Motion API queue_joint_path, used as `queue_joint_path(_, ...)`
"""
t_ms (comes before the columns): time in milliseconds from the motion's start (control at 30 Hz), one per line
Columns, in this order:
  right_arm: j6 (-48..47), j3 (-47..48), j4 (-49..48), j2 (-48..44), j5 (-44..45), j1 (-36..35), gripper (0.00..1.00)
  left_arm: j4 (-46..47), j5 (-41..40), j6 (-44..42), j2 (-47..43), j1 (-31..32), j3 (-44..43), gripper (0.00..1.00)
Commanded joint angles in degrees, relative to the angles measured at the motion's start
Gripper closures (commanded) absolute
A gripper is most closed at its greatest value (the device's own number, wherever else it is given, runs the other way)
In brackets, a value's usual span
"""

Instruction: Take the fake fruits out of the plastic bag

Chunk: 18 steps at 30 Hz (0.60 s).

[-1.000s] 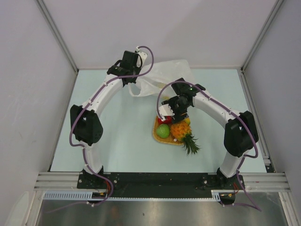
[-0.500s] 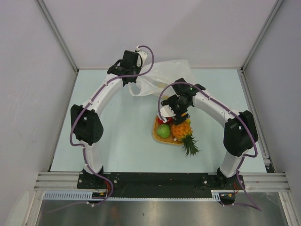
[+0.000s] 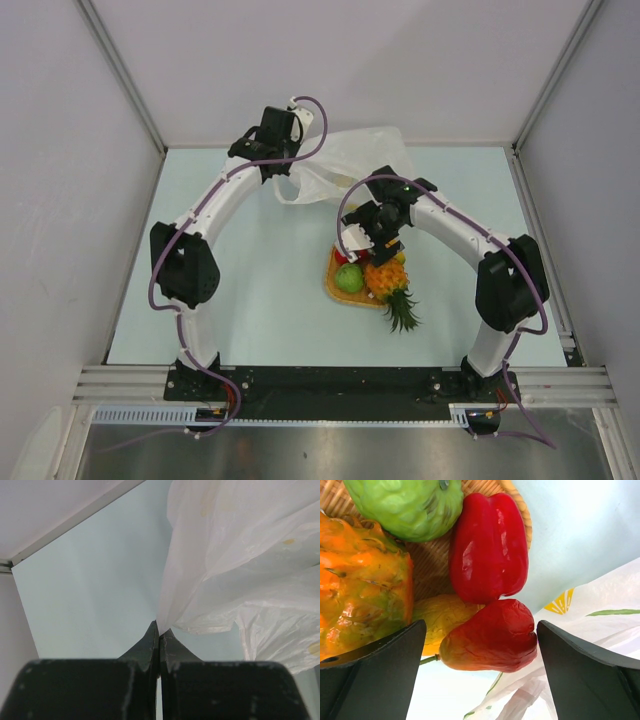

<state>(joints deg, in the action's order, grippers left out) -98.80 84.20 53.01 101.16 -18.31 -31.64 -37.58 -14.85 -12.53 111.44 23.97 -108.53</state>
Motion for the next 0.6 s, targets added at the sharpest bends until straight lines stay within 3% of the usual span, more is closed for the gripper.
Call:
queue_joint_path(0,0.63,0.7,-0.02,-4.39,-3.22,0.17,0.03,0.41,-0.27,-0.38,-0.26,0.12,-2.21,1.0)
queue_joint_path(300,5.37,1.14,-3.09,-4.67,-4.81,0.96,0.04,0.14,0.0,-0.47,0.09,0.56,-2.39,1.0)
queue_joint_path(400,13.17,4.47,-5.98,-2.56,-6.39,1.93,0.06,-0.03,0.61,-0.12,0.27,0.56,-2.04,1.0)
queue_joint_path(533,33.37,18.24,-6.79,5.16,-10.08,4.74,0.15,0.05,0.7,0.93,0.36,0.56,-1.86,1.0)
queue_joint_path(567,40.98,25.93,-6.26,9.27,-11.56,5.35,0.19,-0.03,1.14,1.46,0.53,0.56,-2.64,1.0)
